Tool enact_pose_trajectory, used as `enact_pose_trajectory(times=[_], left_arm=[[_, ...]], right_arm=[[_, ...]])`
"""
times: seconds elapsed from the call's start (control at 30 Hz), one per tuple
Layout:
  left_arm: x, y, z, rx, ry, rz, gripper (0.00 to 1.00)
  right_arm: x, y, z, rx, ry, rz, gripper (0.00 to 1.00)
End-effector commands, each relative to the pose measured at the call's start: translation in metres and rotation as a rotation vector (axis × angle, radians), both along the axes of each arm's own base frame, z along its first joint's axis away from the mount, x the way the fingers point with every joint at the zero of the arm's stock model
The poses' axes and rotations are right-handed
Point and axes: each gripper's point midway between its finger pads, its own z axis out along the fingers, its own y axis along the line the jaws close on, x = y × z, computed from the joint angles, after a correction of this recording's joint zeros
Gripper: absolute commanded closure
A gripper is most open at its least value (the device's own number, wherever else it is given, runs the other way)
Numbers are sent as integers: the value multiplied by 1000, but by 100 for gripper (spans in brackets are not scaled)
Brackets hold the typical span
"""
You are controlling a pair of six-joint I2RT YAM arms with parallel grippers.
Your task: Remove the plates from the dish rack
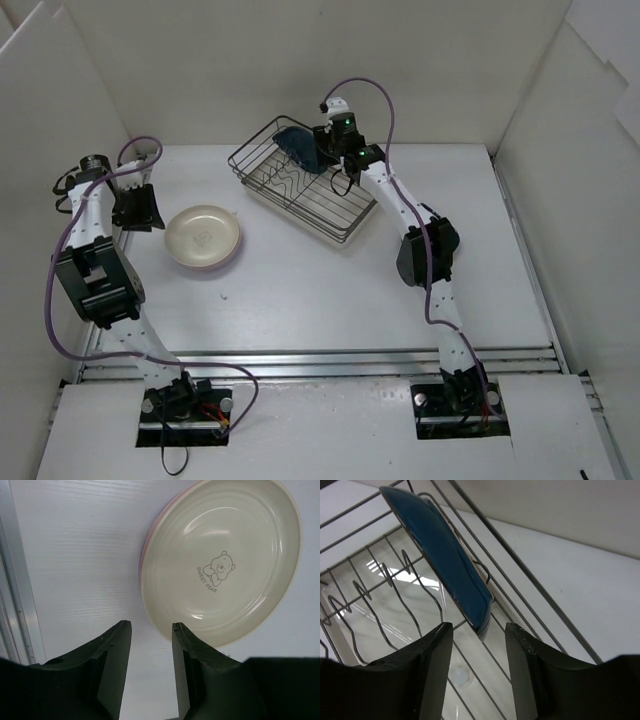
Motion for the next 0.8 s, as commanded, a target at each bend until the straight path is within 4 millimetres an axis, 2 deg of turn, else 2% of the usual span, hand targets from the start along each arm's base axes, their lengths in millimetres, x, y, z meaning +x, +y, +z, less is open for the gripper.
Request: enact_pose_trajectory(times=[0.0, 0.1, 0.4, 0.43, 0.5, 0.6, 0.63, 0.7, 0.73, 0.77], left_arm=[[2, 0, 23, 25, -49, -6, 62], [1, 1, 22, 31, -46, -9, 62], [0, 1, 19, 32, -37, -12, 62], [0, 1, 17, 31, -34, -11, 62], [1, 1, 17, 29, -35, -11, 62], [1, 1, 17, 27, -33, -12, 62], [1, 1, 17, 27, -33, -12, 62], [1, 1, 18, 27, -34, -12, 62], [1, 1, 17, 26, -33, -14, 62], [1, 1, 17, 25, -32, -13, 62]], right_arm=[[27, 1, 53, 87, -181, -37, 55], [35, 7, 42, 93, -193, -25, 56], [39, 17, 37, 105, -208, 28, 57], [43, 16, 42, 112, -235, 20, 61], [45, 16, 39, 111, -239, 19, 66], [45, 17, 39, 106, -246, 23, 78], [45, 18, 38, 103, -245, 26, 87], [41, 16, 40, 94, -246, 29, 98], [41, 15, 45, 74, -271, 44, 100], [39, 15, 39, 62, -265, 52, 100]])
